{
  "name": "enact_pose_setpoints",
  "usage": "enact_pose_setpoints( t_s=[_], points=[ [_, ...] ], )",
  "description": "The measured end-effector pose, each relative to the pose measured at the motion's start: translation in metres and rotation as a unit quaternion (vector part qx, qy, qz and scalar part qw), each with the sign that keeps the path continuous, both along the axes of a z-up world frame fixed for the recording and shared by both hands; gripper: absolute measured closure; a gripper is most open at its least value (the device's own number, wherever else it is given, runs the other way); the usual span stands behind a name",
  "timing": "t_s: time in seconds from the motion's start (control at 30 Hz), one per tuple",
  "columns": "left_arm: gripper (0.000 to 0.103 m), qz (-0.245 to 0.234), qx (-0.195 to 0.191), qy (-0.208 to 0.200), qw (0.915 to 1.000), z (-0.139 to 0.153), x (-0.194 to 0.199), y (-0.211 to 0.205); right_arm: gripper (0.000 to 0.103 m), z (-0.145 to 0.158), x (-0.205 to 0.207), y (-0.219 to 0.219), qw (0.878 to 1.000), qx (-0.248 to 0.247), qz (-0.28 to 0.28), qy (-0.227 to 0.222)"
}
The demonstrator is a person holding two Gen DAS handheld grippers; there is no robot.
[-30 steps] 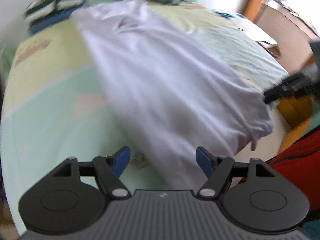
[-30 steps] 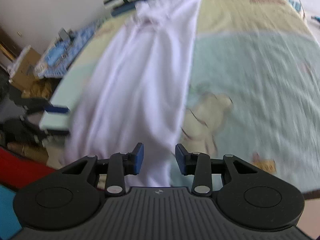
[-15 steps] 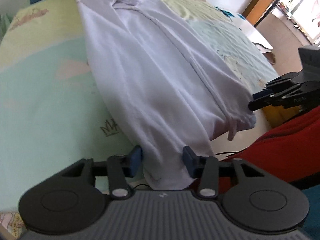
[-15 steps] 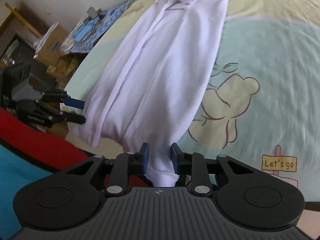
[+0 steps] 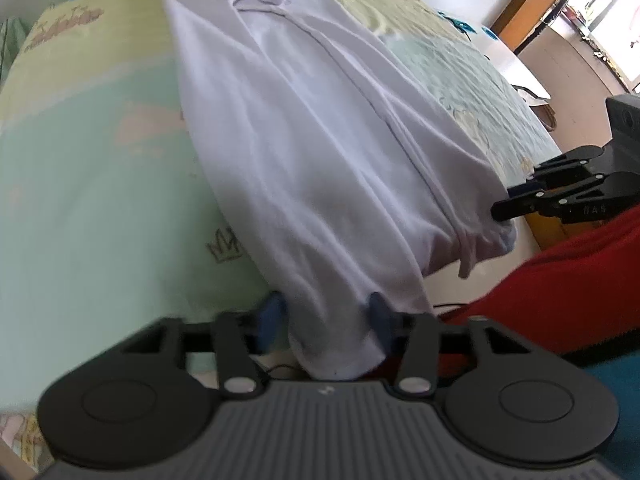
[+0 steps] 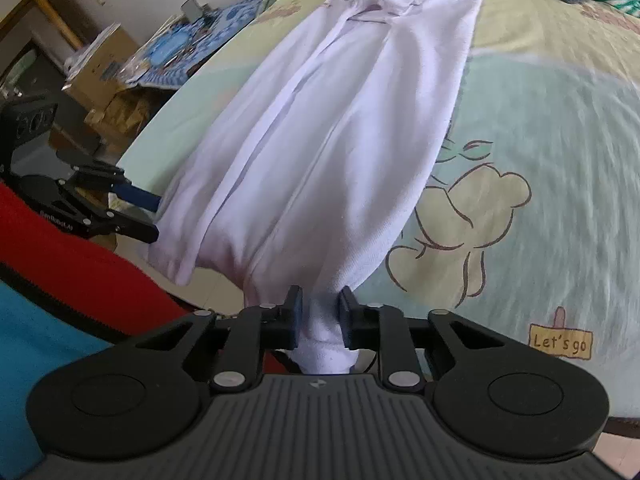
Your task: Fold clothes
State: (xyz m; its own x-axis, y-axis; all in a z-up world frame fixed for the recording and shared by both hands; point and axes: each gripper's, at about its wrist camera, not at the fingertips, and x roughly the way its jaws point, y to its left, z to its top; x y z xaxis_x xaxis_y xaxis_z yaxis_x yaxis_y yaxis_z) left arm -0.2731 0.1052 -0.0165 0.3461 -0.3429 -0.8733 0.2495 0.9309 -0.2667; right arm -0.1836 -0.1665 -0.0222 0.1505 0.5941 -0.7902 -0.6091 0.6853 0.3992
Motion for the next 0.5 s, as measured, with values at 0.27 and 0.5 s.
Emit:
enact_pose_setpoints(
  t_s=[0.27, 0.5],
  points=[
    [0.099, 0.014, -0.024, 0.009, 0.9996, 0.005, 0.009, 0.018, 0.098, 0.004, 0.024, -0.007, 0.996, 0.044, -0.038, 0.062],
    [0.099, 0.022, -0.04, -0.039, 0.9982, 0.037, 0.03, 0.027, 0.098, 0.015, 0.05, -0.013, 0.987, 0.104, -0.077, 0.099]
  ],
)
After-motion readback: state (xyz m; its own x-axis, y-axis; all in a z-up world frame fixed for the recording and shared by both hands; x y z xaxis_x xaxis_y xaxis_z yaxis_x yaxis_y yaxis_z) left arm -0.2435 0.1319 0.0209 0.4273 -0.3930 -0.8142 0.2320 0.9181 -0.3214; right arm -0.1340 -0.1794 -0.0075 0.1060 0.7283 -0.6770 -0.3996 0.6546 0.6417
